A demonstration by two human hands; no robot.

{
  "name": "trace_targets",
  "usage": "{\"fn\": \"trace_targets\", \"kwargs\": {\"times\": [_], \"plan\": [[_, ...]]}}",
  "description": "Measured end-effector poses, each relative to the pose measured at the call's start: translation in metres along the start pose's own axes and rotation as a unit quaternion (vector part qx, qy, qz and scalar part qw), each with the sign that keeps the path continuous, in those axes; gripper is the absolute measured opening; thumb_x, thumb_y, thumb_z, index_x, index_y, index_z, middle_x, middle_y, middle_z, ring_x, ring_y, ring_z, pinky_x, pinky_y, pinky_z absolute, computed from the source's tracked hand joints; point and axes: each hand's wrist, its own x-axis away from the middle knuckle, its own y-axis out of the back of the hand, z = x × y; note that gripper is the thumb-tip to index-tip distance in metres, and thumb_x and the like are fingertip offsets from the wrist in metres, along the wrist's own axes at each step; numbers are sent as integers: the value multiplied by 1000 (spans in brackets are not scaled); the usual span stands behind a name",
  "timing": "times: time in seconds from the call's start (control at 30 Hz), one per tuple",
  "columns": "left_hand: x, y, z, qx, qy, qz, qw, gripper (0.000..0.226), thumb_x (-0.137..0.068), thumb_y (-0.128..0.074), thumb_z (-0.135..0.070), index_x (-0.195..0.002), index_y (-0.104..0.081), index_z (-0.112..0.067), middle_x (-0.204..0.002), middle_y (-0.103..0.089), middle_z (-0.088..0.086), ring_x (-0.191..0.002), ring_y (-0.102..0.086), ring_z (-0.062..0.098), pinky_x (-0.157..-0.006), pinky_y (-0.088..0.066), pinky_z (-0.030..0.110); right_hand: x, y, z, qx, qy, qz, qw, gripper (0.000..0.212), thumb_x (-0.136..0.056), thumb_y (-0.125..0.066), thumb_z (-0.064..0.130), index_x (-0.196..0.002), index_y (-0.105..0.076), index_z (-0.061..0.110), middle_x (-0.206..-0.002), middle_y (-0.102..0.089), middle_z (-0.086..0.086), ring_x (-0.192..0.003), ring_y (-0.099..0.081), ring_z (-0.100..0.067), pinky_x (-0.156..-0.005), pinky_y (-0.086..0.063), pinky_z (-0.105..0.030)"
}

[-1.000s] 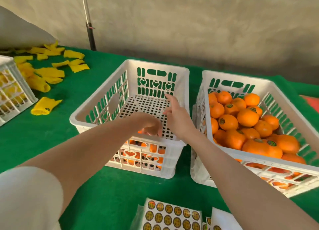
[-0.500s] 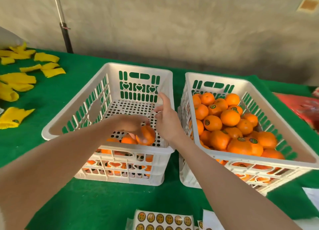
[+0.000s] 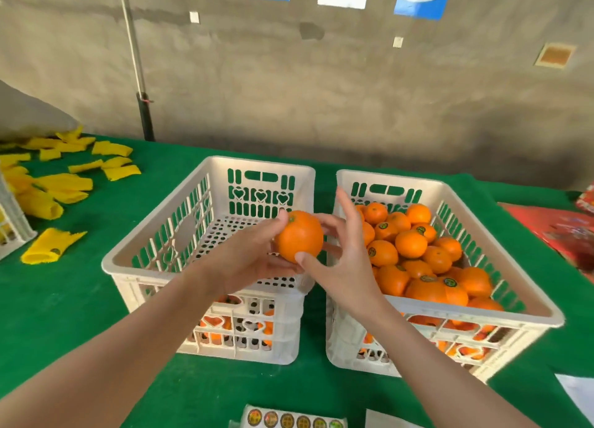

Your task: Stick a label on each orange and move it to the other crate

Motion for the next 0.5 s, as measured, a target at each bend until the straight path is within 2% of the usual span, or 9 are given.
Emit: {"fn": "trace_targets", "kwargs": {"times": [0.1, 0.2, 0.23, 0.3, 0.37, 0.43, 0.5], "plan": [[3, -28, 14, -15, -1, 31, 999, 64, -75, -55, -65, -124, -52, -24, -114, -69, 10, -102, -68, 26, -77, -56, 30, 20, 22, 1, -8, -22, -28, 999, 98, -74, -78, 22, -145, -12, 40, -117, -52, 17, -109, -50, 8, -83, -45, -10], [4, -56, 31, -28, -50, 63, 996, 58, -78, -60, -56, -126, -54, -23, -118, -68, 4, -108, -65, 19, -78, -55, 25, 38, 40, -2, -29, -64, -49, 996, 95, -75, -78, 24, -144, -15, 40, -110, -58, 7, -100, -56, 0, -80, -49, -15], [4, -65, 36, -25, -60, 52, 996, 55, -79, -62, -53, -125, -55, -23, -116, -68, 5, -102, -67, 18, -75, -54, 23, 44, 45, -2, -41, -74, -48, 995, 91, -77, -77, 24, -144, -17, 39, -109, -59, 4, -99, -58, -3, -81, -50, -19], [0, -80, 45, 7, -53, 18, 998, 51, -79, -65, -51, -120, -59, -20, -102, -71, 9, -78, -68, 19, -64, -54, 22, 55, 57, -2, -76, -90, -50, 992, 77, -79, -74, 28, -140, -29, 35, -112, -59, 1, -100, -60, -9, -82, -54, -27], [-3, -91, 49, 38, -28, -7, 999, 53, -77, -61, -50, -117, -58, -16, -84, -69, 10, -64, -61, 17, -56, -50, 22, 64, 69, -1, -125, -103, -82, 983, 51, -78, -74, 34, -123, -49, 30, -111, -61, 3, -101, -61, -11, -82, -54, -29], [-6, -97, 53, 39, -9, -23, 999, 52, -76, -60, -50, -115, -56, -17, -75, -69, 6, -60, -58, 16, -55, -46, 24, 72, 76, -2, -160, -122, -115, 973, 23, -78, -73, 35, -97, -64, 27, -105, -67, 8, -104, -62, -14, -90, -51, -36], [-7, -104, 58, 31, -2, -17, 999, 54, -75, -60, -51, -116, -55, -16, -74, -68, 5, -60, -57, 16, -54, -45, 23, 79, 78, -3, -165, -145, -114, 969, 12, -75, -69, 37, -79, -69, 26, -108, -68, 11, -110, -60, -14, -97, -46, -42]]}}
